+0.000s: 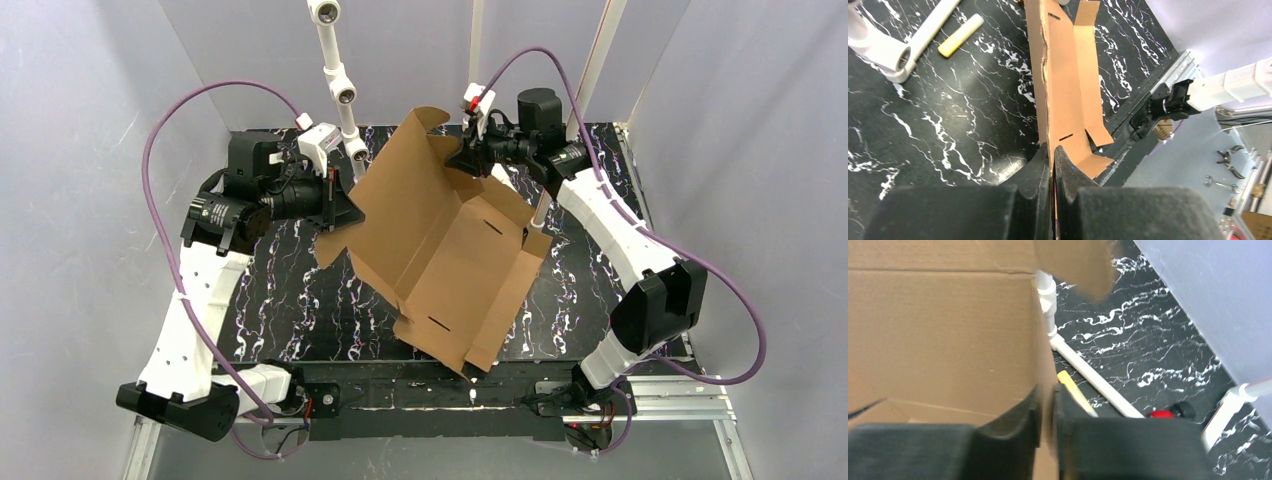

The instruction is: Fold the paper box

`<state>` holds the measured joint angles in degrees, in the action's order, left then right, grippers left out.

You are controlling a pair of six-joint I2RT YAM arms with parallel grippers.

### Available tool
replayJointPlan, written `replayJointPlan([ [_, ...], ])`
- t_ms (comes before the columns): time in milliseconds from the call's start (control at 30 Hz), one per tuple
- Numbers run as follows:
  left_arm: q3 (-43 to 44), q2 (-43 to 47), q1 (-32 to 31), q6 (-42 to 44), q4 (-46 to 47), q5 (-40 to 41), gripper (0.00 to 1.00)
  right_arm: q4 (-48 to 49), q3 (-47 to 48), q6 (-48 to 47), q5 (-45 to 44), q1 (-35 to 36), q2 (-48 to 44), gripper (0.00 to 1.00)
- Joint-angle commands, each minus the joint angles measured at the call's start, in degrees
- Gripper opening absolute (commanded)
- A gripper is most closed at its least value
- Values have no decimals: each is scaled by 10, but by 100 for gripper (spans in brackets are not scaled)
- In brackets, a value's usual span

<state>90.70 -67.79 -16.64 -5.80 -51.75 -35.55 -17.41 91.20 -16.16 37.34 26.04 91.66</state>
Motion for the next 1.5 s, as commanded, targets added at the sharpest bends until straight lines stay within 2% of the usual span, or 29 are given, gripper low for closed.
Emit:
replayJointPlan([
  [0,38,32,0,78,6,28,0,-35,70,-51,67,25,2,36],
  [133,81,44,0,134,3,74,0,-125,107,-137,90,37,-14,79],
  [200,116,34,0,160,-17,85,0,-167,121,-177,86,38,-27,91],
  [267,145,18,0,173,-31,86,0,-220,135,-229,79,38,-43,98],
  [433,206,-2,-3,207,-54,101,0,-300,105,-304,66,36,-92,98],
  [600,251,-21,-32,274,-85,166,0,-267,14,-290,34,19,-134,98],
  [800,205,9,-66,372,-108,244,0,-261,-4,-266,70,-56,-155,98],
  [967,169,44,-68,392,-98,227,0,-241,-60,-272,71,-76,-164,98],
  [1100,199,42,-73,386,-91,188,0,-175,-112,-263,42,-76,-154,98],
  [1233,210,41,-79,375,-87,151,0,-81,-144,-201,45,-76,-134,100],
  [1367,196,54,-80,374,-86,147,0,-29,-150,-147,2,-76,-118,100],
  [1467,186,64,-81,372,-86,143,0,-16,-155,-137,-14,-76,-115,94],
])
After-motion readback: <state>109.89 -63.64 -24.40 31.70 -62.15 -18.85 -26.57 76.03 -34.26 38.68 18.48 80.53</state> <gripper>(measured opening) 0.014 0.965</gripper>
